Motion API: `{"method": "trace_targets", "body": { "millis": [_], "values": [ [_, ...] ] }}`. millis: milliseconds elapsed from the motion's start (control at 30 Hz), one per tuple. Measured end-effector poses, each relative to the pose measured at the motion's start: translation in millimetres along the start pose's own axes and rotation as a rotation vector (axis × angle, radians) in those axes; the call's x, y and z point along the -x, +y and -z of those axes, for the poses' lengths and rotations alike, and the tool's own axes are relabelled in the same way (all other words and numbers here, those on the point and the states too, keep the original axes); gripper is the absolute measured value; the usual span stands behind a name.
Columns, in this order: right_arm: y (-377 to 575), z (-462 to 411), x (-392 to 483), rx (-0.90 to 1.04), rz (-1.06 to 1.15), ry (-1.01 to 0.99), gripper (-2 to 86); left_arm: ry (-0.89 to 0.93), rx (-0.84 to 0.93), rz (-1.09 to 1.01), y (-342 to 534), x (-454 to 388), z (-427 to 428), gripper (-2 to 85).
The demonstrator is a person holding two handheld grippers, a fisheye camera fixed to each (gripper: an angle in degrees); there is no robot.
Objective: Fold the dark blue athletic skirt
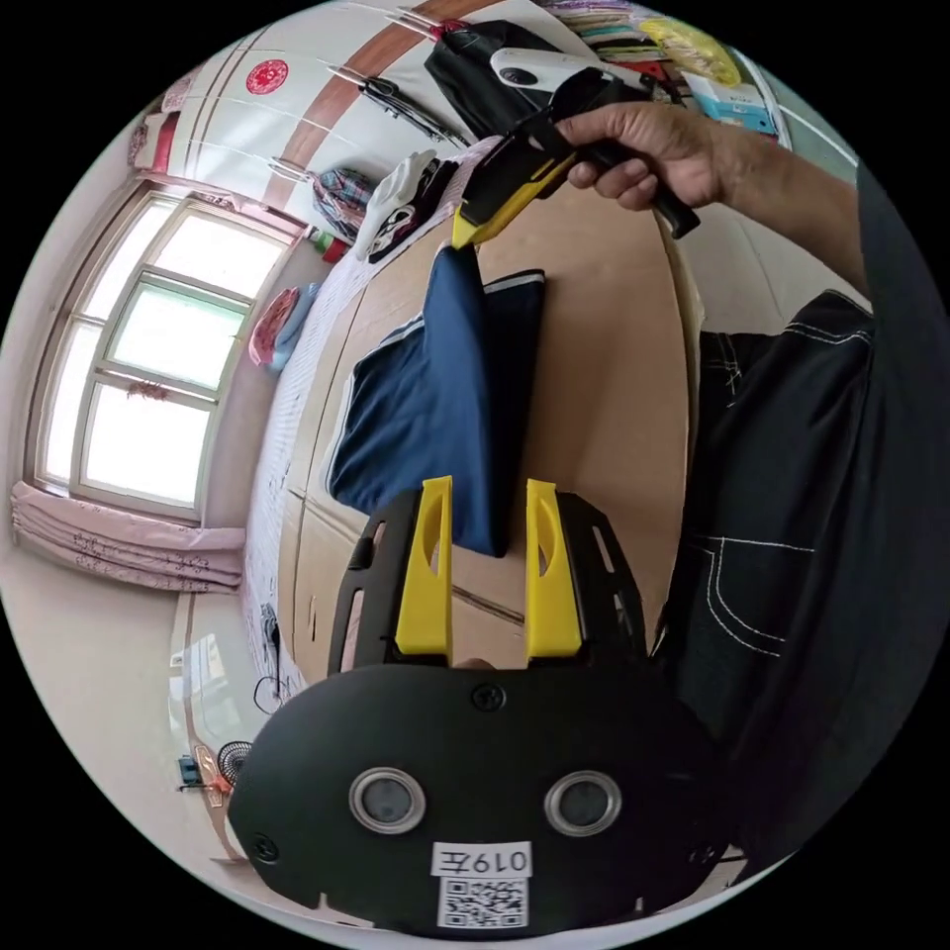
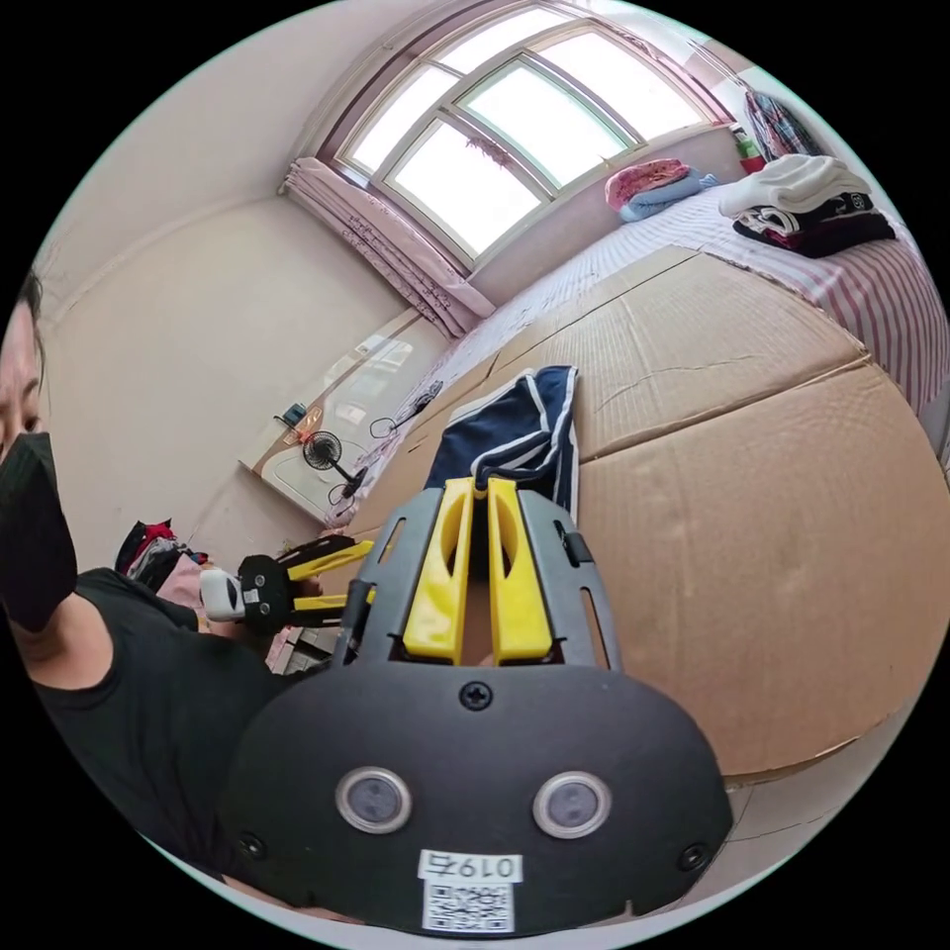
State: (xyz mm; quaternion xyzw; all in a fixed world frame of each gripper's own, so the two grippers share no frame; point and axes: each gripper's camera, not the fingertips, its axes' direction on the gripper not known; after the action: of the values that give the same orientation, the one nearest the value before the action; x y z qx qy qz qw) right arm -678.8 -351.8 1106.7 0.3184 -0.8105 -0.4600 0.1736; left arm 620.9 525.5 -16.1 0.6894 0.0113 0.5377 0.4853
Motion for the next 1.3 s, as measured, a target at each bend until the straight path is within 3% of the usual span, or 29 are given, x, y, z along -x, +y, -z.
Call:
{"method": "trace_targets", "body": {
  "millis": [500,733,967,1300],
  "values": [
    [-8,9,-1,-0.027,0.017,-0.013,0.8,-0.190,0.149,-0.038,2,-118,-30,3.5],
    [4,12,-21,-0.014,-0.024,0.009,0.6,-0.335,0.226,-0.304,-10,-156,-33,1.5],
    [25,-5,-50,0.076,-0.122,0.005,0.6,-0.193,0.303,-0.401,-23,-177,-66,1.2],
    [22,-15,-60,0.100,-0.138,0.017,0.6,-0.165,0.304,-0.445,-29,-183,-89,1.2]
  ]
}}
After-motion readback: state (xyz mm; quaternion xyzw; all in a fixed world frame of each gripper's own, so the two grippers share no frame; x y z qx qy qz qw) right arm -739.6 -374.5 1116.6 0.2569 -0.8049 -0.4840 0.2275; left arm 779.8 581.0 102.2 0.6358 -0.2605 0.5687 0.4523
